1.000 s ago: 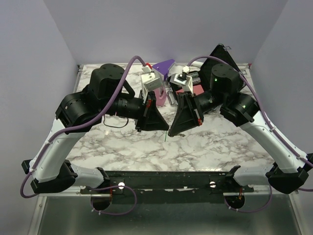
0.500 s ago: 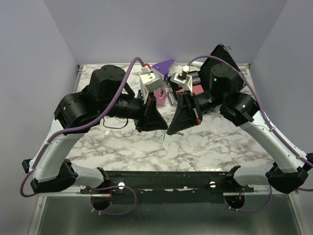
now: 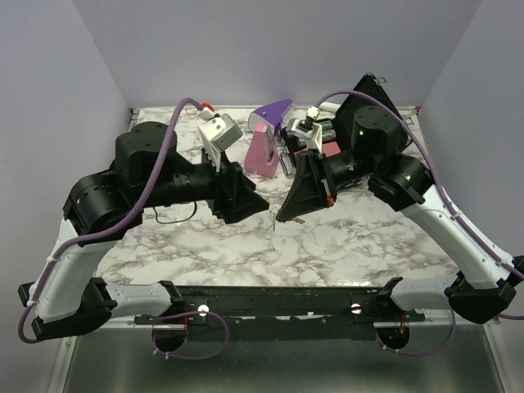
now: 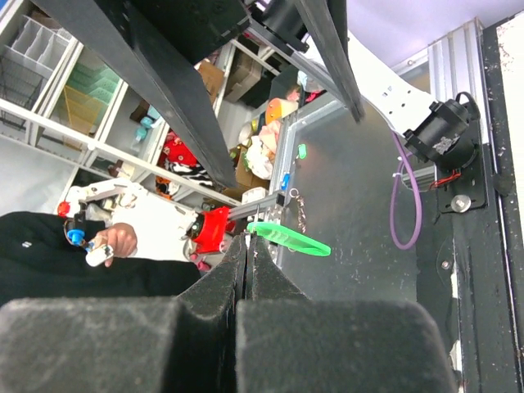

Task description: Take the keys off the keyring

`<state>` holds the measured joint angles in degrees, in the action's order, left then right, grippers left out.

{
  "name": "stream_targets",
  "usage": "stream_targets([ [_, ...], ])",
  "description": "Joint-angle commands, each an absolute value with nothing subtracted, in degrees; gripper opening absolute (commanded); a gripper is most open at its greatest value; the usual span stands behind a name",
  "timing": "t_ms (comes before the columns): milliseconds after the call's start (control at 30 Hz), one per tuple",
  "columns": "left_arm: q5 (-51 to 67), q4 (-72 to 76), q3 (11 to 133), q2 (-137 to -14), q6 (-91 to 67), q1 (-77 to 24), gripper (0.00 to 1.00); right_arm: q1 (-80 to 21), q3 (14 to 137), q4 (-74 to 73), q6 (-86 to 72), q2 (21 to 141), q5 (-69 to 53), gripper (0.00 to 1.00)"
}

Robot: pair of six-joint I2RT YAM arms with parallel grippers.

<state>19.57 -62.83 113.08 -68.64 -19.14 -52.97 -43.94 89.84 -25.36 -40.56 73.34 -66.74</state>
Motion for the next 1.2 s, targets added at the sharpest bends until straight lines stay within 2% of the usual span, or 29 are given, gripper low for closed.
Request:
stream_targets([
  [0, 14.5, -55.9, 110.4, -63.7, -21.6, -52.2, 0.68, -44.5, 91.4, -24.2, -39.6, 72.8, -64.3, 0.01],
  [400, 8.4, -44.7, 100.3, -54.9, -30.5, -51.5, 0.68, -44.4, 88.1, -15.7, -42.6, 70.8, -56.8, 0.01],
  [533, 4.3, -38.2, 94.4, -51.8, -36.4, -51.4, 0.65, -44.5, 88.0, -15.8, -41.6, 70.0, -53.5, 0.01],
  [667, 5.1, -29.5, 88.7, -49.3, -40.4, -51.4, 0.65, -44.4, 87.6, -15.5, -41.3, 69.3, -50.4, 0.01],
  [1167, 8.3, -27.0, 88.5, -51.4, -43.9, -50.1, 0.64, -44.4, 86.7, -10.7, -42.6, 68.0, -48.3, 0.01],
])
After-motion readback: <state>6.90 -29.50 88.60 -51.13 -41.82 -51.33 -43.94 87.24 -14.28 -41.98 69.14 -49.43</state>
